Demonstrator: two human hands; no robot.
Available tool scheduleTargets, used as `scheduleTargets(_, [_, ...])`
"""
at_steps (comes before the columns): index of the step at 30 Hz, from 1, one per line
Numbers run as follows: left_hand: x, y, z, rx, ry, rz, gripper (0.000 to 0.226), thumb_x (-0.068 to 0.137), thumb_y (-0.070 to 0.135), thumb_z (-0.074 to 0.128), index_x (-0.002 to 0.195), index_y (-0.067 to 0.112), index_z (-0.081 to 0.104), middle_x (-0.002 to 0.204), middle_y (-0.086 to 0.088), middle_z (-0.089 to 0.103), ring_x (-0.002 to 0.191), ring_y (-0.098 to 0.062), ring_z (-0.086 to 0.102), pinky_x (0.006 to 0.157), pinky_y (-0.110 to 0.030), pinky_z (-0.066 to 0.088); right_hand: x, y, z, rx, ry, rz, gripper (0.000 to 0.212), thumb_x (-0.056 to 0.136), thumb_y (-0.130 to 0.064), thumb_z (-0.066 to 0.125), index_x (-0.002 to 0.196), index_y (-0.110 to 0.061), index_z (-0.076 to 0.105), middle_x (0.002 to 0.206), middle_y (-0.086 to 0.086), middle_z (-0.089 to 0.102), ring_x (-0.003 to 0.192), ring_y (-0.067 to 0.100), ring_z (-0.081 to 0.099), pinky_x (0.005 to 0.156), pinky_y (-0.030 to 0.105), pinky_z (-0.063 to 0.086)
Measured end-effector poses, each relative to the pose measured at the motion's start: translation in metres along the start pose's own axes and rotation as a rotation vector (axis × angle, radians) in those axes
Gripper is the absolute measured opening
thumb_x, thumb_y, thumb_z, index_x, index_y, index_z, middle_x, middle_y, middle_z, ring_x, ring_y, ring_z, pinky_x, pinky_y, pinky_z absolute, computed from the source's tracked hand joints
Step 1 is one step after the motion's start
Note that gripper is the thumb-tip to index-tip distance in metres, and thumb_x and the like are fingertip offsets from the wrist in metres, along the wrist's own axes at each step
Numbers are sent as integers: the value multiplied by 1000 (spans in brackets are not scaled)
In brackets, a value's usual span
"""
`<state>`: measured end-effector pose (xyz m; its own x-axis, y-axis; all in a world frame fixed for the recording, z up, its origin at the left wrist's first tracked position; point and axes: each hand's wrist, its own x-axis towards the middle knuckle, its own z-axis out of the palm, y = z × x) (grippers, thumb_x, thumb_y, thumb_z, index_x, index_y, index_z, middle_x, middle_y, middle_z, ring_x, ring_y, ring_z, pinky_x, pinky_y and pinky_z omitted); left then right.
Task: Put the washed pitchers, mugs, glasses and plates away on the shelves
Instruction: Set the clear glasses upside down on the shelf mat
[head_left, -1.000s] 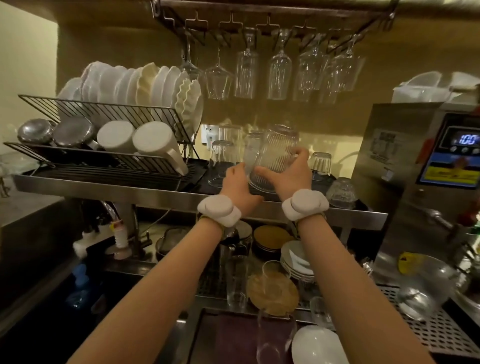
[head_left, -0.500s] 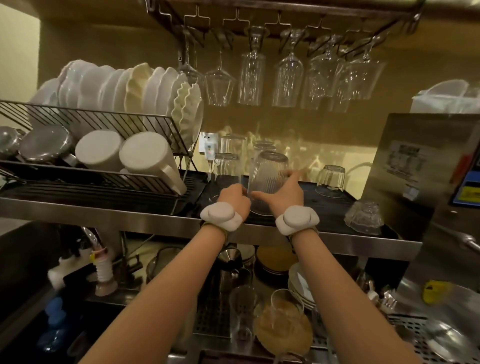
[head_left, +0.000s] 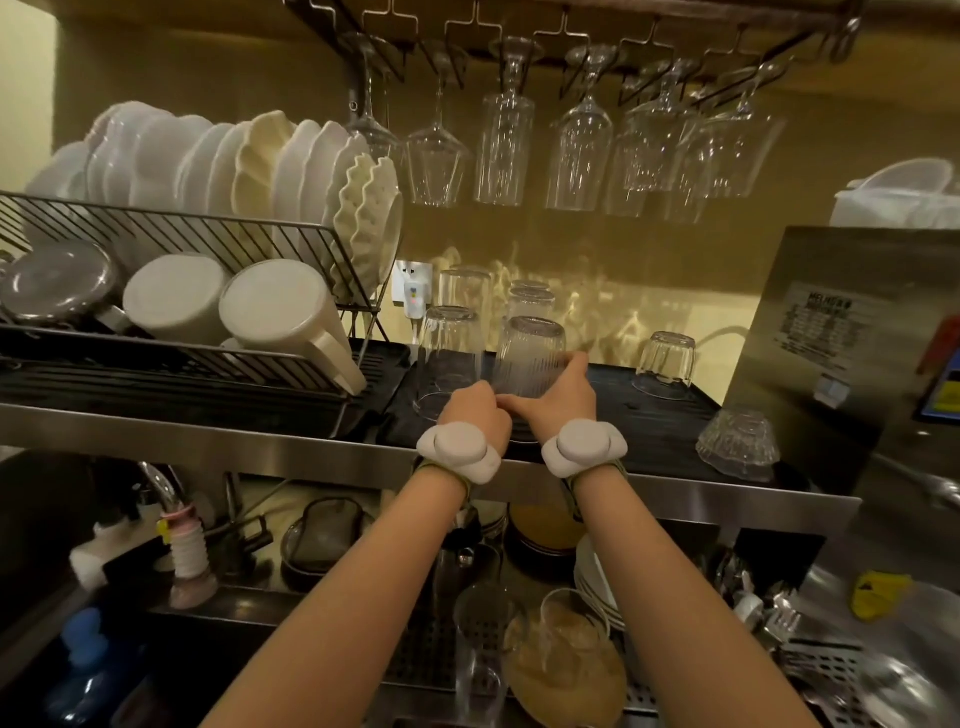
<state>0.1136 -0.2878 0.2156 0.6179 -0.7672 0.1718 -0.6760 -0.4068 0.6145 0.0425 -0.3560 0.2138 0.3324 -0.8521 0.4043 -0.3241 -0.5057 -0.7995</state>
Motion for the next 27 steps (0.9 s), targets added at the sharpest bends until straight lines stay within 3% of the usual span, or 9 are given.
scheduleTargets(11, [0,-4,4,20,55,38,21,89,3,41,103,1,56,104,-19,61,77,-26,53,61,-29,41,3,1,4,-21,4,8,88,63,-27,84,130,-7,30,131,16,48,120,31,48,95,38,43])
scheduleTargets(17, [1,-4,7,65,46,59,23,90,5,41,109,2,54,109,-18,60,91,-30,59,64,-30,41,2,2,4,-9,-2,21,89,65,-25,83,133,-7,28,134,16,46,121,32,47,97,40,43])
scheduleTargets(22, [0,-4,6,93,51,60,20,91,6,41,104,1,56,107,-18,61,75,-23,47,63,-29,39,0,2,3,-27,-8,33,90,66,-27,82,135,-8,26,136,15,44,124,31,46,97,37,41])
scheduleTargets(27, [-3,-1,4,101,35,50,20,91,4,40,104,1,55,107,-19,61,78,-25,51,65,-30,42,-6,-3,4,-66,-24,79,108,68,-32,81,144,-6,8,145,18,31,131,35,37,105,44,37])
